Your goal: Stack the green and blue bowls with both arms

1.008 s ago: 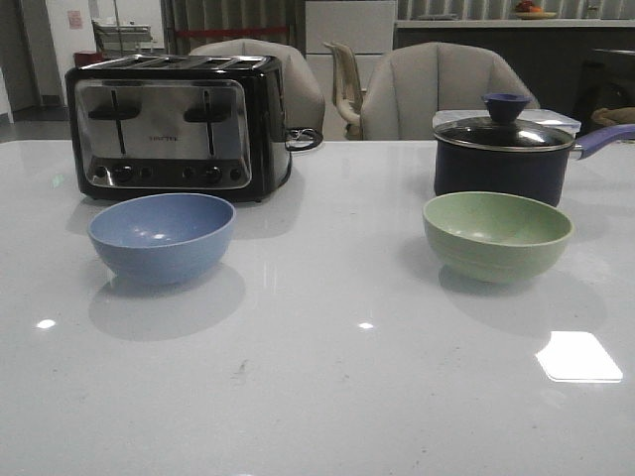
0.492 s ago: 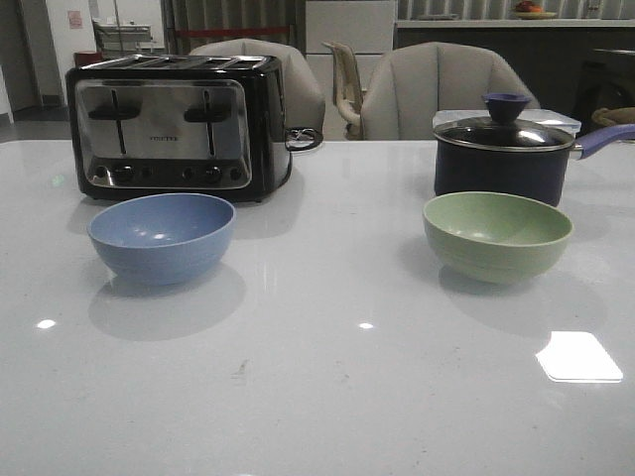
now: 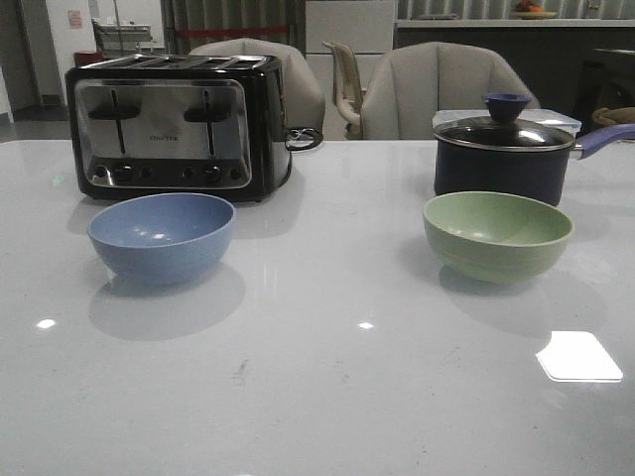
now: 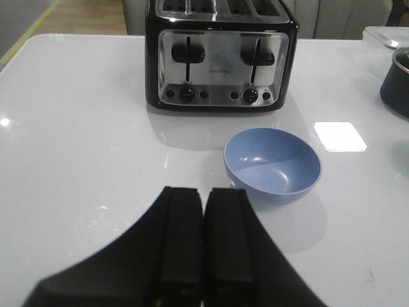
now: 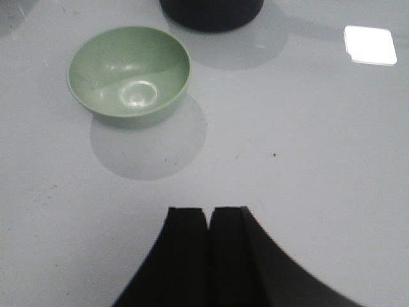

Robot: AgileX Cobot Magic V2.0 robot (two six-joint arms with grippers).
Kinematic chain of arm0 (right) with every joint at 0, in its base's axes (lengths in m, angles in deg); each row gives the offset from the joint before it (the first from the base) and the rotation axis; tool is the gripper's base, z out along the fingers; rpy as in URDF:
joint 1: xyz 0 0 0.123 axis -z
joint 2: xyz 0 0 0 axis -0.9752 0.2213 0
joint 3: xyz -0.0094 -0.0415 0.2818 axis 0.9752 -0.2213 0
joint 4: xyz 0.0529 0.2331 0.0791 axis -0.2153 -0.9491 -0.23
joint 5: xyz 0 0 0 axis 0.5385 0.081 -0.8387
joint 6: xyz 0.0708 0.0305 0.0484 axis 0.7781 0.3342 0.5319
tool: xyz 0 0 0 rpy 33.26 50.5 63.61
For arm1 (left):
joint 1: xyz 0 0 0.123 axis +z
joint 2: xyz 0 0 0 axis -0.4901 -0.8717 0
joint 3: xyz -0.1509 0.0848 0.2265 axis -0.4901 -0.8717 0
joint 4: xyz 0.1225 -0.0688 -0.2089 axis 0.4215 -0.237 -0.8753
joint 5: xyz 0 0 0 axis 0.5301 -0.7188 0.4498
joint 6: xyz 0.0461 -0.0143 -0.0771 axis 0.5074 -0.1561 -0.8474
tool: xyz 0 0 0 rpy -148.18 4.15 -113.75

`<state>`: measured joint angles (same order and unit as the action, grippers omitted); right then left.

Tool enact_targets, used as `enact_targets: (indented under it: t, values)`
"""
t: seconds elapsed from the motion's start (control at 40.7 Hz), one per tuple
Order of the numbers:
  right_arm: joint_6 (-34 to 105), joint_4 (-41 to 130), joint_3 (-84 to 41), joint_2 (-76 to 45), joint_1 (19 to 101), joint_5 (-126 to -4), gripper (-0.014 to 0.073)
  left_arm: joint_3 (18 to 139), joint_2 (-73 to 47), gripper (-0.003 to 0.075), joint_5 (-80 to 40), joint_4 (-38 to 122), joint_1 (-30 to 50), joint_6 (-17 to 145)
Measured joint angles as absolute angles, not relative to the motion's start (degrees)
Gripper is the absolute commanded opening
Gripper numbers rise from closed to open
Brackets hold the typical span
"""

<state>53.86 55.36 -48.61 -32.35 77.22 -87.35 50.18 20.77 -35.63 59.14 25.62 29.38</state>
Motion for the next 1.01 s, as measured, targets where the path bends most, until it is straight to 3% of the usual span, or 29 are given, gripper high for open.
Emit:
enact_targets:
  t: [0.172,0.27,1.008]
  values:
    - [53.86,55.36,-48.6,-24.12,77.22,-85.71,0.0449,50.09,20.53,0.0101,-35.67,59.03,25.62,29.38]
    - [53.76,55.22,-48.38,-19.48,77.22,-83.23,0.0543,50.09,20.53,0.0101,-35.67,59.03,25.62,29.38]
    - [53.85,44.53,-14.83,28.71,77.22,-80.08,0.0545,50.09,20.53,0.0101,-35.67,59.03,25.62,29.38]
